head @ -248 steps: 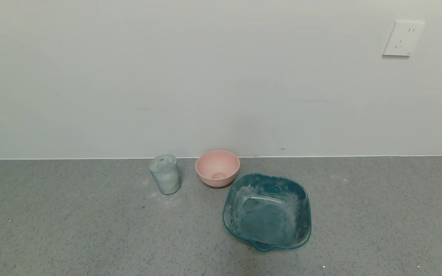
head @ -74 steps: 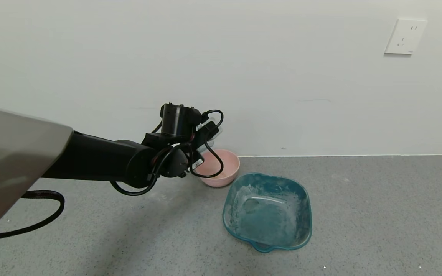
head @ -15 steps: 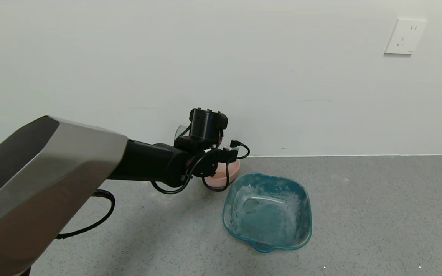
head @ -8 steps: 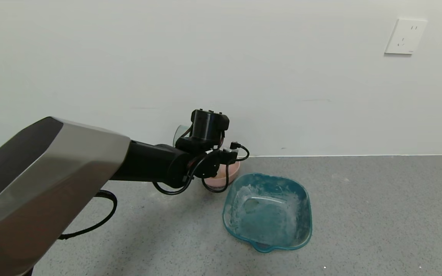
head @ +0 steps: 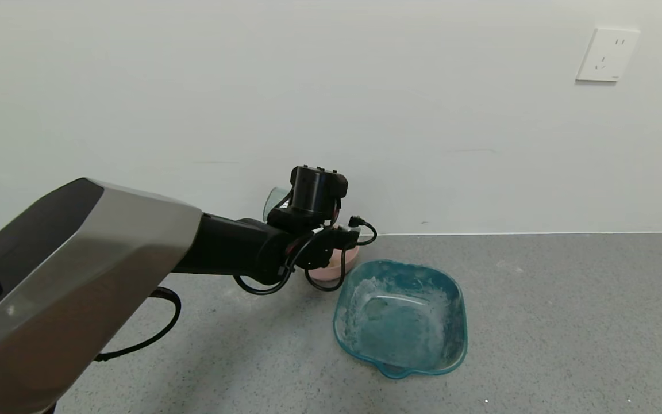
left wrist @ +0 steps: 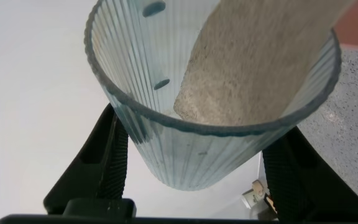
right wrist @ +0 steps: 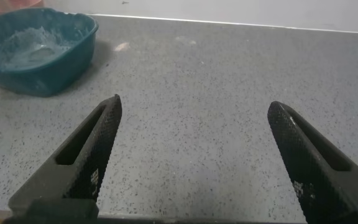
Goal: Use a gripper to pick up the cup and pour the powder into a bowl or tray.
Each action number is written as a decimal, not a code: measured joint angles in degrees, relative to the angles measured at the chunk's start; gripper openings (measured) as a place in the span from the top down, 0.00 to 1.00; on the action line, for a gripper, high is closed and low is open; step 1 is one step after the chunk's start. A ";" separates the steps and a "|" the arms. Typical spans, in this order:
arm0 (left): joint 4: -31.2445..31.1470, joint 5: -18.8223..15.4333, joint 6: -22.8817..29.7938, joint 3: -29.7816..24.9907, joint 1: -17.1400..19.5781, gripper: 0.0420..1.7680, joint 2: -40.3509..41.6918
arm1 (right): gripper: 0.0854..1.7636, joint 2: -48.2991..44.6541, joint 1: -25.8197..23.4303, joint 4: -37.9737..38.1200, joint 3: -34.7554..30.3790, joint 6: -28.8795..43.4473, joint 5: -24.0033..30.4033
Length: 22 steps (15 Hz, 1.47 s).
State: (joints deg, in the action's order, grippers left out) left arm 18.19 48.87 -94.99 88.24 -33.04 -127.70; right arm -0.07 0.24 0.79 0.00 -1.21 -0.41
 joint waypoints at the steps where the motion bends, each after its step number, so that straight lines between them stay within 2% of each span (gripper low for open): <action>1: 0.00 0.02 0.00 0.00 0.02 0.30 -0.06 | 0.03 0.00 -0.02 -0.02 0.00 0.02 -0.02; 22: -0.02 1.45 -1.76 0.66 -0.50 0.30 -0.78 | 0.03 0.00 0.00 -0.02 0.00 0.00 -0.02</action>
State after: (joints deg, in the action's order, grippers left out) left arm 18.16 50.32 -96.74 88.89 -33.54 -128.48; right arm -0.07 0.24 0.77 0.00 -1.21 -0.44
